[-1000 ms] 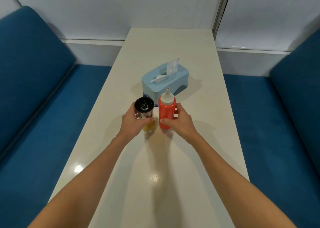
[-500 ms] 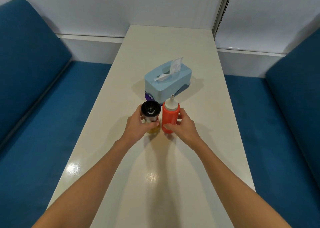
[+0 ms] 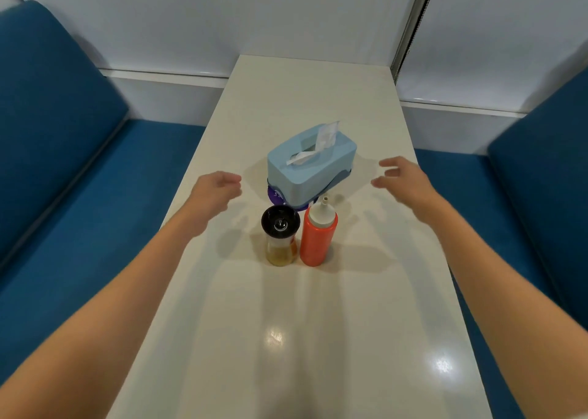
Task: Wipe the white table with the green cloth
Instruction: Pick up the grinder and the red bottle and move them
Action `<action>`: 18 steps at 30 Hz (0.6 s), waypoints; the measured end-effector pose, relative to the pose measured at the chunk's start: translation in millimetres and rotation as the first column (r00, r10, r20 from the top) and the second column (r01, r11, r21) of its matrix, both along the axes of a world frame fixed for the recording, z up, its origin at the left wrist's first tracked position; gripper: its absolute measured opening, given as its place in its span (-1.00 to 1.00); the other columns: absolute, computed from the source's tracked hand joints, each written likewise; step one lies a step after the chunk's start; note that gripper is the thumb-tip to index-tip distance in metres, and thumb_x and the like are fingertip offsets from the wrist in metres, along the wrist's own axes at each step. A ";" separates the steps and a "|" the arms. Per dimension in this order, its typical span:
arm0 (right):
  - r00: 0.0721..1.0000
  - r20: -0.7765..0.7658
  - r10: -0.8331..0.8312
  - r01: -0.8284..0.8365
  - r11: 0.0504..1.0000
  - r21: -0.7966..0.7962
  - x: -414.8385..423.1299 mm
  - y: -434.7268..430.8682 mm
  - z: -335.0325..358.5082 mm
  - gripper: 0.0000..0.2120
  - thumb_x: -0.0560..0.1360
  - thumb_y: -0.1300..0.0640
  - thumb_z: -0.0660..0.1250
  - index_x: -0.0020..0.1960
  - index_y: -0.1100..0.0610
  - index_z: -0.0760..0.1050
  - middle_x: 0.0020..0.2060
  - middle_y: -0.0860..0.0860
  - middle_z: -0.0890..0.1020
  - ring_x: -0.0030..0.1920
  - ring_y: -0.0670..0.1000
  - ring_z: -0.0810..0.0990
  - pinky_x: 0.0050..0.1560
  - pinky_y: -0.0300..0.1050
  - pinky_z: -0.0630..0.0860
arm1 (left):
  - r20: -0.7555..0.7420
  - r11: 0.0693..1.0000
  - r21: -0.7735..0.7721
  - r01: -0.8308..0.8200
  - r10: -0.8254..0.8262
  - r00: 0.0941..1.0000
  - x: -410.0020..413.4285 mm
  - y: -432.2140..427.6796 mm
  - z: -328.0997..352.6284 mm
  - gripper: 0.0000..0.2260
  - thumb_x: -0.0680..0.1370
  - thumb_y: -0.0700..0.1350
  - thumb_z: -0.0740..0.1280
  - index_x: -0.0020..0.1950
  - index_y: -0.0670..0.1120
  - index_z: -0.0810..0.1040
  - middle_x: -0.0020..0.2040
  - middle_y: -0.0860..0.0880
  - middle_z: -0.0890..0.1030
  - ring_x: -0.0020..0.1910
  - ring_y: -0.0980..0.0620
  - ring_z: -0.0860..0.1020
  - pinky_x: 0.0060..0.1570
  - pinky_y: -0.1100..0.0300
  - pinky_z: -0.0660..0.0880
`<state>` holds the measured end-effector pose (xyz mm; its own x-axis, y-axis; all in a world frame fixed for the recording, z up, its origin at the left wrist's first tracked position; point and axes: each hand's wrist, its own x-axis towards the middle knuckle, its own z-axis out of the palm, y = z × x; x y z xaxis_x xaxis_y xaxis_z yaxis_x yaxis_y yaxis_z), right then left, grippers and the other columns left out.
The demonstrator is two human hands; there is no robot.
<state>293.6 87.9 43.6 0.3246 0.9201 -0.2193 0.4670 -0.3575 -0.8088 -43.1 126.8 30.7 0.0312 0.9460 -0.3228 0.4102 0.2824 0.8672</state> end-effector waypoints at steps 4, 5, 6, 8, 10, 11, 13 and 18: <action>0.998 0.063 -0.028 0.028 1.000 0.004 -2.1 53.5 2.5 -0.54 0.54 0.17 0.30 0.42 0.11 0.30 0.36 0.14 0.38 0.24 0.09 0.42 0.06 -0.12 0.35 | -0.029 0.994 -0.088 0.069 -0.072 0.997 39.7 32.7 4.7 -0.79 0.57 -0.13 0.31 0.17 -0.14 0.53 0.15 -0.10 0.57 0.04 0.00 0.55 0.01 0.12 0.49; 0.997 0.070 -0.029 0.030 0.999 -0.011 -4.3 64.9 -1.0 -0.53 0.56 0.17 0.27 0.44 0.13 0.26 0.39 0.14 0.35 0.30 0.12 0.39 0.09 -0.11 0.35 | -0.043 0.987 -0.133 0.086 -0.093 0.995 48.1 38.4 3.2 -0.77 0.57 -0.09 0.31 0.17 -0.17 0.51 0.13 -0.11 0.57 0.03 -0.02 0.55 -0.01 0.11 0.49; 0.997 0.074 -0.030 0.033 0.999 -0.029 -7.1 72.7 -4.6 -0.51 0.57 0.17 0.24 0.47 0.15 0.22 0.42 0.14 0.32 0.35 0.13 0.35 0.13 -0.08 0.34 | -0.055 0.978 -0.181 0.098 -0.110 0.992 55.4 41.6 1.2 -0.73 0.57 -0.05 0.31 0.18 -0.19 0.49 0.09 -0.11 0.57 0.01 -0.03 0.55 -0.04 0.12 0.49; 0.997 0.065 -0.031 0.035 0.998 -0.058 -13.4 88.1 -13.3 -0.47 0.58 0.18 0.19 0.51 0.18 0.13 0.47 0.14 0.24 0.42 0.15 0.27 0.26 -0.04 0.31 | -0.061 0.960 -0.257 0.112 -0.132 0.989 67.4 47.2 -2.8 -0.64 0.56 0.05 0.32 0.20 -0.19 0.44 0.04 -0.10 0.56 -0.03 -0.03 0.56 -0.13 0.14 0.50; 0.999 0.021 -0.034 0.036 0.996 -0.081 -19.8 99.3 -21.0 -0.44 0.59 0.17 0.15 0.54 0.20 0.05 0.49 0.14 0.19 0.45 0.15 0.22 0.31 -0.04 0.26 | -0.041 0.950 -0.293 0.112 -0.129 0.991 74.8 51.2 -7.9 -0.59 0.54 0.12 0.31 0.21 -0.16 0.41 0.02 -0.11 0.55 -0.02 -0.05 0.58 -0.12 0.12 0.53; 0.999 -0.012 -0.043 0.041 0.995 -0.092 -22.5 104.9 -25.1 -0.43 0.59 0.16 0.14 0.54 0.20 0.05 0.49 0.13 0.19 0.44 0.15 0.23 0.29 -0.05 0.27 | -0.026 0.948 -0.299 0.110 -0.123 0.992 77.4 53.5 -10.1 -0.60 0.54 0.14 0.31 0.19 -0.14 0.39 0.00 -0.11 0.54 0.00 -0.07 0.59 -0.07 0.10 0.55; 0.998 -0.050 -0.049 0.044 0.994 -0.101 -26.4 110.0 -32.6 -0.50 0.58 0.14 0.14 0.49 0.20 0.17 0.42 0.15 0.32 0.31 0.14 0.37 0.12 -0.11 0.33 | 0.009 0.946 -0.304 0.113 -0.116 0.993 80.2 54.5 -14.4 -0.62 0.55 0.15 0.30 0.16 -0.11 0.38 -0.01 -0.09 0.53 0.02 -0.08 0.60 0.01 0.07 0.55; 0.994 -0.022 -0.105 0.104 0.994 -0.009 -30.1 100.8 -39.8 -0.67 0.54 0.12 0.21 0.24 0.26 0.41 0.05 0.13 0.49 -0.05 0.06 0.41 -0.30 -0.19 0.32 | 0.074 0.956 -0.276 0.102 -0.084 0.994 83.4 55.8 -18.7 -0.63 0.55 0.13 0.30 0.19 -0.13 0.45 0.01 -0.09 0.59 0.02 -0.04 0.59 -0.06 0.11 0.51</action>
